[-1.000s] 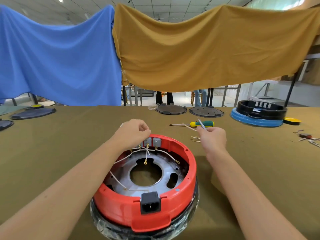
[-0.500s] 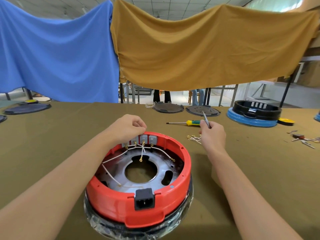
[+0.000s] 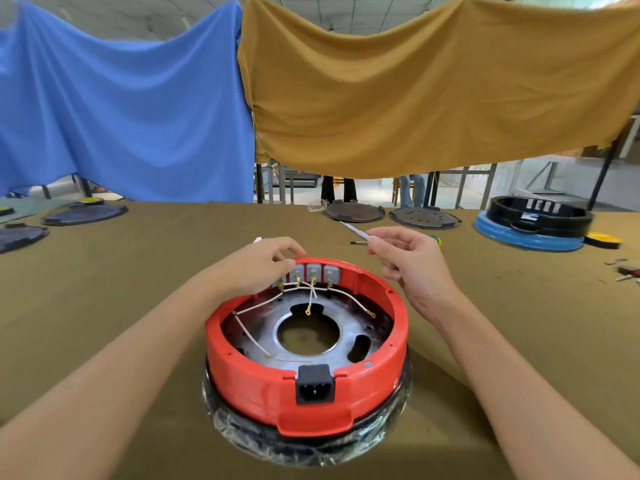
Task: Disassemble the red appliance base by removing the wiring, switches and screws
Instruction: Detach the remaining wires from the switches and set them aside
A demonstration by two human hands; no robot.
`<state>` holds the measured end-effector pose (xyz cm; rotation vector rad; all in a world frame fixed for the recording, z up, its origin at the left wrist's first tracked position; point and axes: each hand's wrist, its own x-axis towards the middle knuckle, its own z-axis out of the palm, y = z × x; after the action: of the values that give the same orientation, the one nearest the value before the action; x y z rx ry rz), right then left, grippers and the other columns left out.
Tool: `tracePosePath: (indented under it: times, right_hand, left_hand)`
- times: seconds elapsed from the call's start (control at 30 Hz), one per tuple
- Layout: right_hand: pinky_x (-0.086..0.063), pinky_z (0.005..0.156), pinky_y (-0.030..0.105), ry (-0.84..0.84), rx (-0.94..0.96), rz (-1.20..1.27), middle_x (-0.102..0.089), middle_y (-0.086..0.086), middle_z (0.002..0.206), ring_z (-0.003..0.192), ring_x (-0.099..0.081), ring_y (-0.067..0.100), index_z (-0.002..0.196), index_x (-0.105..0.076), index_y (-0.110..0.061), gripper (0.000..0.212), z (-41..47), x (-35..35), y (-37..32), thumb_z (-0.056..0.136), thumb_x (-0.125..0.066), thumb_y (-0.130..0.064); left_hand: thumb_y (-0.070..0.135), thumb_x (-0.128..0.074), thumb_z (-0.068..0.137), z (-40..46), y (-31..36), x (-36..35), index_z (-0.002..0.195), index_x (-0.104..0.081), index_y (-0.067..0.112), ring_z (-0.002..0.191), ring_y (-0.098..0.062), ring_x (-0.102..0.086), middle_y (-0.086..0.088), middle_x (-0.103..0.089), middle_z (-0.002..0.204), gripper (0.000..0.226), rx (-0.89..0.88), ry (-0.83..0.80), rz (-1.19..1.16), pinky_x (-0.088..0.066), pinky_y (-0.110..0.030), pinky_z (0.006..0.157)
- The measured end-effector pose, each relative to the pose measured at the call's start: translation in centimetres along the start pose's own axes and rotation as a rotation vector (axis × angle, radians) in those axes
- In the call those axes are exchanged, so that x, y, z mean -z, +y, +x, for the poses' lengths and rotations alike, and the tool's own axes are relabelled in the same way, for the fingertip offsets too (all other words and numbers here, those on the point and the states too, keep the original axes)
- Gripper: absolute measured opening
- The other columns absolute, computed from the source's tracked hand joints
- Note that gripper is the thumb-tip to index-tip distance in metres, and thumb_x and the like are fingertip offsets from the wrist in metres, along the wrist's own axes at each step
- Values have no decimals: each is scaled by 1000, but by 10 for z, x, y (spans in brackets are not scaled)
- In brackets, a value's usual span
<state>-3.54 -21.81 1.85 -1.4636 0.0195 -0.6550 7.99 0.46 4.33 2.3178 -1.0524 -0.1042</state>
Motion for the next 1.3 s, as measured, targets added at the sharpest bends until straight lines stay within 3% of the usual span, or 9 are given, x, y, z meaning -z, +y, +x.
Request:
tracePosePath:
  times: [0.1,0.27,0.4,0.5,0.73,0.87,1.0,1.13,1.3]
  right_hand:
    - [-37,45,16,-18,-28,92,-64,3,70,52,-41,7,87,-79,-11,8,-1,-3,-1,82,-76,-5]
    - [-46,48,21,-92,-74,108,-59,-1,64,52,-48,10,87,-78,-11,15,0,-12,-3,74,-81,-18]
    - [-54,67,25,-139,58,-222,-68,2,74,66,-61,11,91,-74,-6,24,8,-29,-12,95,-65,-29]
    - [-56,69,22,-205,116,-351,-70,-1,72,65,-64,7,90,-72,-4,27,15,-38,-17,98,-61,-27]
    - [-57,72,29,-237,142,-363,-72,0,73,68,-67,10,92,-70,-2,25,18,-38,-6,98,-62,-25]
    - [-57,78,39,-253,156,-369,-73,4,77,71,-68,14,92,-69,-2,26,18,-37,-5,98,-63,-26]
    - [-58,81,44,-251,164,-373,-74,10,82,73,-69,19,92,-68,0,26,17,-37,-5,98,-62,-25]
    - [-58,82,45,-266,179,-406,-74,10,81,74,-69,19,91,-68,0,24,16,-37,-6,98,-63,-22]
    - [-58,82,48,-259,185,-437,-74,5,79,74,-70,18,89,-68,-2,22,13,-37,-8,97,-64,-22]
  left_hand:
    - [18,-51,99,-2,-1,-3,100,-50,32,82,-10,-58,6,-60,96,14,-51,52,-40,-44,-27,69]
    - [7,-56,88,-8,6,-2,85,-58,26,85,-9,-56,5,-55,93,20,-141,94,97,-37,-14,74]
    - [8,-64,78,-11,11,-1,79,-60,27,92,-16,-59,-1,-57,99,20,-188,130,133,-44,-28,88]
    - [8,-67,72,-14,12,-1,76,-55,33,93,-16,-52,1,-50,101,28,-257,115,173,-43,-29,88]
    - [28,-81,69,-15,18,-6,70,-53,27,87,-10,-38,9,-47,83,28,-404,79,408,-43,-35,79]
    - [29,-81,67,-17,22,-6,75,-47,28,75,-3,-39,11,-47,73,35,-472,76,418,-42,-33,71]
    - [29,-83,70,-23,26,-7,81,-59,24,68,3,-45,11,-52,71,27,-562,48,376,-36,-13,63]
    - [23,-79,75,-25,28,-7,80,-71,24,61,-3,-52,11,-59,70,10,-576,78,349,-46,-22,61]
    - [14,-75,72,-27,30,-7,77,-69,24,59,-3,-52,16,-59,69,12,-564,78,363,-47,-22,61]
